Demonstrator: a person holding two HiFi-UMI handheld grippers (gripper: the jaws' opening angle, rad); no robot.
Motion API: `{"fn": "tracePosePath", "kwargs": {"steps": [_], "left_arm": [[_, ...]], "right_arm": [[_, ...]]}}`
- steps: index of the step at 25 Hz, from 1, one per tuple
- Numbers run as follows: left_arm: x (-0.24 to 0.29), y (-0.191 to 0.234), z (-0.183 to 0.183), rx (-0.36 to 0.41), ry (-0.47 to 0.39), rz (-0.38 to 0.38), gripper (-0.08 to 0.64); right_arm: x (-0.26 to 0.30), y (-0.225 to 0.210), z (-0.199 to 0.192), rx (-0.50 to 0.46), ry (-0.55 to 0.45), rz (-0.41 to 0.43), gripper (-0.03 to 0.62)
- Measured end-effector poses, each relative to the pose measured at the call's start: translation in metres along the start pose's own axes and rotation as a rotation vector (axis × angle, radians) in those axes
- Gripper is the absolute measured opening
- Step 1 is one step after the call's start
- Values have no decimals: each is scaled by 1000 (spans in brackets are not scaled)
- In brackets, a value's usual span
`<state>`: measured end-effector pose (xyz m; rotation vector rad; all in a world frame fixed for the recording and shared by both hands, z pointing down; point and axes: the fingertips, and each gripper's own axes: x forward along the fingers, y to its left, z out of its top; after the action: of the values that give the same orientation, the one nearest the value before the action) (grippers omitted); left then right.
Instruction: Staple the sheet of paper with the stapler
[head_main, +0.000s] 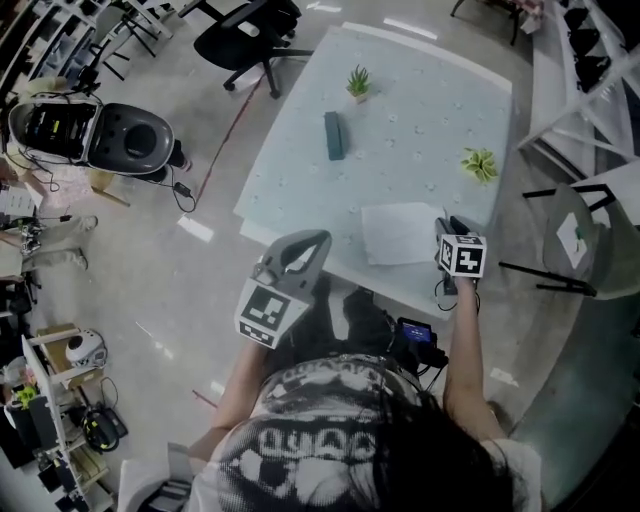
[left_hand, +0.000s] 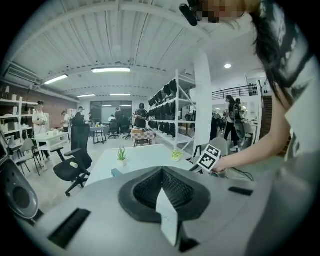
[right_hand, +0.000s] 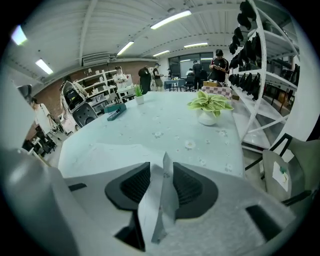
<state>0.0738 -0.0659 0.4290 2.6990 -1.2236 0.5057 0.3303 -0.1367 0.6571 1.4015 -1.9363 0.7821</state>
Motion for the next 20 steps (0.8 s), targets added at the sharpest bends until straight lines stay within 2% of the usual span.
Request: {"fn": "tracePosePath", "kwargs": {"steps": [4, 6, 11, 15, 20], "left_arm": [[10, 12, -2, 14, 12, -42, -8], [15, 20, -2, 21, 15, -63, -8], [22, 52, -1, 33, 14, -105, -8], [25, 81, -5, 39, 17, -130, -8], [23, 121, -14, 44, 26, -138, -8]], "right_arm": [[4, 0, 0, 8, 21, -16, 127], [2, 3, 0, 6, 29, -19, 61], [2, 22, 0, 60, 33, -27, 6], [-1, 47, 14, 130, -14, -14, 3], [6, 91, 41, 103, -73, 15, 3]]}}
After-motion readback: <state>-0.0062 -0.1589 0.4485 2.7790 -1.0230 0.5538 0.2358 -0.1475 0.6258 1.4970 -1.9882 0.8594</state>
